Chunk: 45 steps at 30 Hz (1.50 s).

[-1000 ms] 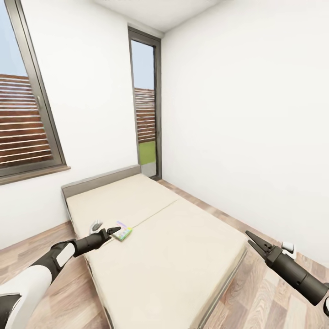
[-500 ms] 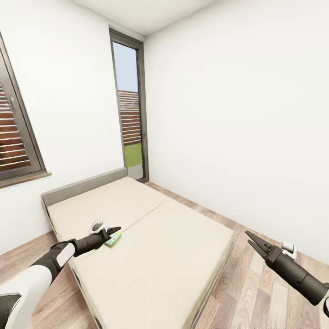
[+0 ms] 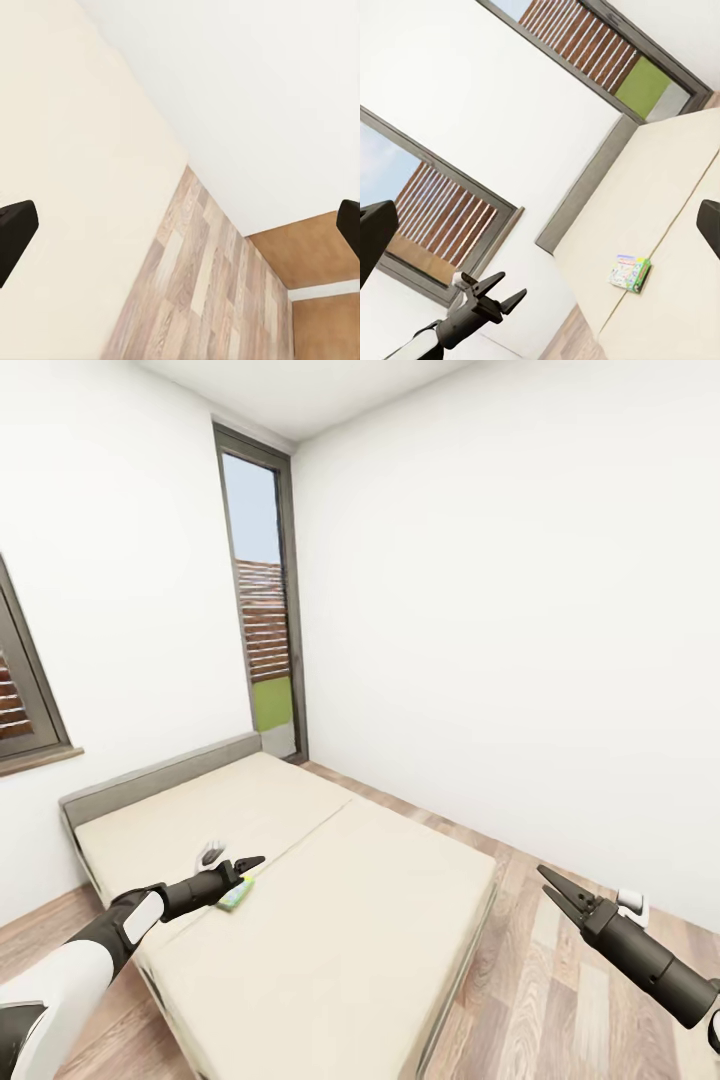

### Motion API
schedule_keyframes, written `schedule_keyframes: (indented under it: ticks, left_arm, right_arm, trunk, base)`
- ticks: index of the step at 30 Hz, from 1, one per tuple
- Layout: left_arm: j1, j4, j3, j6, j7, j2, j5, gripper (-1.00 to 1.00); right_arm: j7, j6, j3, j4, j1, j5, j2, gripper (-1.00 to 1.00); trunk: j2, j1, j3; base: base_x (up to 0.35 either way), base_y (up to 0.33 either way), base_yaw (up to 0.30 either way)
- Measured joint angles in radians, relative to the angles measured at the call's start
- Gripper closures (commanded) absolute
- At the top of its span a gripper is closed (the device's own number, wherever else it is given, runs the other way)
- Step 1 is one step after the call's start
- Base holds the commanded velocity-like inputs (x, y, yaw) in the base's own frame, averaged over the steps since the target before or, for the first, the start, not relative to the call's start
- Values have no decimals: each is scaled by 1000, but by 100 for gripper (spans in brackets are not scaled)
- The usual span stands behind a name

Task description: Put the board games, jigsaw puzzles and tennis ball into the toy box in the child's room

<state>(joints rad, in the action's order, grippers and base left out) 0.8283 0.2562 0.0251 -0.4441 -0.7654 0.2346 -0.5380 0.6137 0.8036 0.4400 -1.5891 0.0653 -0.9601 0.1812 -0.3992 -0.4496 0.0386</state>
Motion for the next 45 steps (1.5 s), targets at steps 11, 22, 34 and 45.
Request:
schedule_keyframes:
  ticks: [11,22,34,45]
  left_arm:
    - [0,0,0,0,0,1,-3,-100]
    - [0,0,0,0,0,2,-3,-100]
    - [0,-2,0,0,0,1,-3,-100]
    - [0,-2,0,0,0,1,-3,-100]
  right_arm:
    - [0,0,-1,0,-1,-1,0,-100]
    - [0,0,0,0,0,0,0,-100]
    - [0,0,0,0,0,-1,0,-100]
    - [0,0,-1,0,-1,-2,0,-100]
  trunk:
    - [0,0,0]
    - [0,0,0]
    - [0,0,0]
    - [0,0,0]
  base:
    - [-30,52,-114]
    - [-48,35,-79]
    - [-83,125,-130]
    - [-7,69,-272]
